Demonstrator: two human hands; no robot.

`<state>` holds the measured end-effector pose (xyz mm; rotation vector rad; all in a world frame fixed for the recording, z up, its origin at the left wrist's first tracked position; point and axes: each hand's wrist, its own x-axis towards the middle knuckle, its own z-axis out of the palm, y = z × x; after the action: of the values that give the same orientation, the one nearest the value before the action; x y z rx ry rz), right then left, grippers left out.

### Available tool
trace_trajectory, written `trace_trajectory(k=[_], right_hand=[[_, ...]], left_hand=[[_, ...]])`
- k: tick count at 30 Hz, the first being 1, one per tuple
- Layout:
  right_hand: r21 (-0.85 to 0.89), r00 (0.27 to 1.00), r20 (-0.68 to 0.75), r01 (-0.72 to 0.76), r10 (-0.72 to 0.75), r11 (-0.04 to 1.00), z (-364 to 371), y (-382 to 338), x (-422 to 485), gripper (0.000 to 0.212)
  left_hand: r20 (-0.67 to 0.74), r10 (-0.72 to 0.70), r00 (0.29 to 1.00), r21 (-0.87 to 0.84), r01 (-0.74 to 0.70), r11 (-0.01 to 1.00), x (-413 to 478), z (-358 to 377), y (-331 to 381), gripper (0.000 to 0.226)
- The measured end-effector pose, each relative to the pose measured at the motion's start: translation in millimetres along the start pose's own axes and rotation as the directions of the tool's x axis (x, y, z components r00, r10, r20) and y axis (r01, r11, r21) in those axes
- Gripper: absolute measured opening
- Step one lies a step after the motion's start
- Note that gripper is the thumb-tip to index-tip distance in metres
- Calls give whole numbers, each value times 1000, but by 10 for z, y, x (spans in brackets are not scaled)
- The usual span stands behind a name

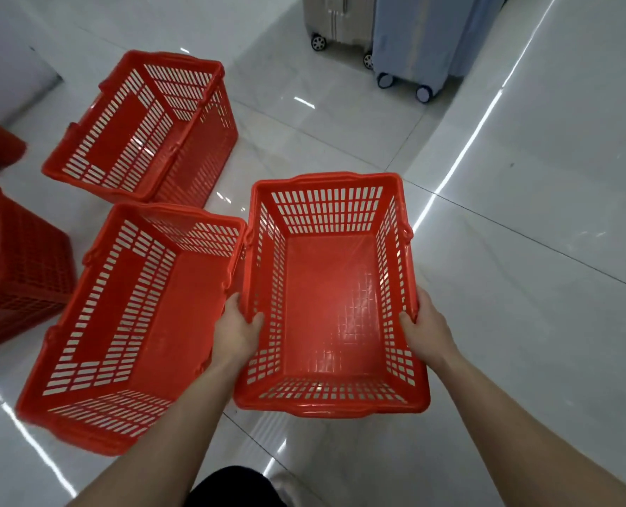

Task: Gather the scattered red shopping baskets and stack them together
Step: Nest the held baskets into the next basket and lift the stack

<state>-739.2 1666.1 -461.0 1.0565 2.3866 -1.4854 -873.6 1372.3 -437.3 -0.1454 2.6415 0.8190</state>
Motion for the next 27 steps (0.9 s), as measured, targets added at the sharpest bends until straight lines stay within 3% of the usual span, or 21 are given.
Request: trace_trajectory(k=[2,6,12,18,27], right_hand=[[-6,1000,25,-18,18,1000,-15,16,8,42],[-39,1000,-7,-2,1,999,-99,49,-4,39],[-67,998,-48,31,-34,997,-670,-405,-306,38],[-65,997,-9,71,-71,995,-1654,-1837,-1362,34],[-5,978,137,159,-157,987,-2846,-3900,-3322,30]], left_hand=[[56,-8,998,-12,9,1000,86,-8,-53,52],[29,71,997,-37,-70,997,127,41,-109,36],[-50,173,984,-99,-177,979,-135,-388,316,40],[-84,199,976,-121,-208,971,-1079,-1880,1068,39],[-177,94,980,-172,-125,977,-3140,-4360,1888,37]])
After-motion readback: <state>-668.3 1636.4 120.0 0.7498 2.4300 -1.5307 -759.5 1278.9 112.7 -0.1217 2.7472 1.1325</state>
